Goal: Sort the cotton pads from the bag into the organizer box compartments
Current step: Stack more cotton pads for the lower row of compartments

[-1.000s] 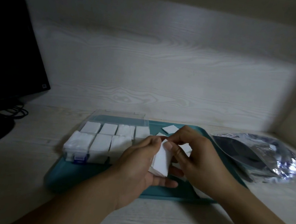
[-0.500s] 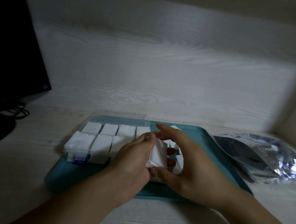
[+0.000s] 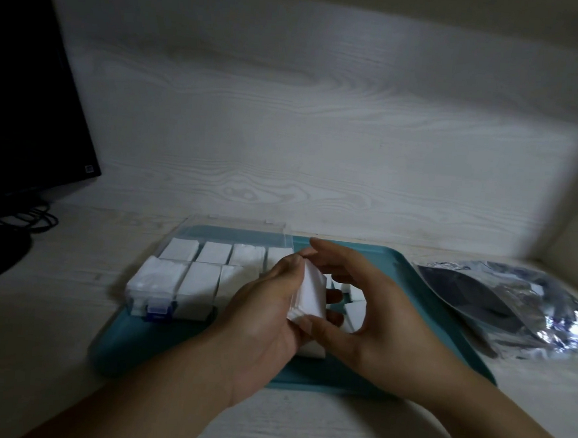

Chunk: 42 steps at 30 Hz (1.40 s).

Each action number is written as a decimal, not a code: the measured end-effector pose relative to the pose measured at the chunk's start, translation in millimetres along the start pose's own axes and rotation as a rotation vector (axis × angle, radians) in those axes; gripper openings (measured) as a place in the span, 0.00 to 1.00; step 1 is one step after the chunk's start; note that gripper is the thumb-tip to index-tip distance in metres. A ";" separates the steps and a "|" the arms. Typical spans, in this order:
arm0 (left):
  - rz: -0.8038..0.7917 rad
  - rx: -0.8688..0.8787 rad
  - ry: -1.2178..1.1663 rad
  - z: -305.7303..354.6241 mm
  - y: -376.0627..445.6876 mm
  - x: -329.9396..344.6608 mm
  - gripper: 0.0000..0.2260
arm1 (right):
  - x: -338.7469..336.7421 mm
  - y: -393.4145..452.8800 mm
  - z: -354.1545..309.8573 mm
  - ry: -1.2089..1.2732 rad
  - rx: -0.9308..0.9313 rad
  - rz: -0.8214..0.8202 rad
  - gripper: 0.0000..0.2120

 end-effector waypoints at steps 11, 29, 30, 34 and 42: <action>-0.174 -0.036 -0.050 7.3 -6.7 8.8 0.17 | -7.9 3.4 3.2 0.218 0.056 -0.013 0.37; -0.117 -0.035 -0.051 3.8 -3.8 4.1 0.17 | -3.4 3.3 7.1 0.129 0.093 -0.047 0.37; -0.109 -0.030 -0.040 2.9 -3.2 3.8 0.17 | -2.2 2.8 7.5 0.110 0.094 -0.042 0.38; -0.124 -0.016 -0.023 2.0 -3.0 4.6 0.16 | 1.6 2.6 10.4 0.061 0.090 -0.021 0.43; -0.064 0.025 0.004 18.6 -6.5 1.6 0.13 | -10.2 2.8 11.3 0.080 0.125 0.017 0.43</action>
Point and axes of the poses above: each hand's wrist, its own y-axis towards the middle knuckle, its own x-axis out of the palm, z = x × y, the point moved 3 cm from there along y, towards the middle knuckle, and after that the axes turned 11 degrees about -z, right-handed, at the moved point
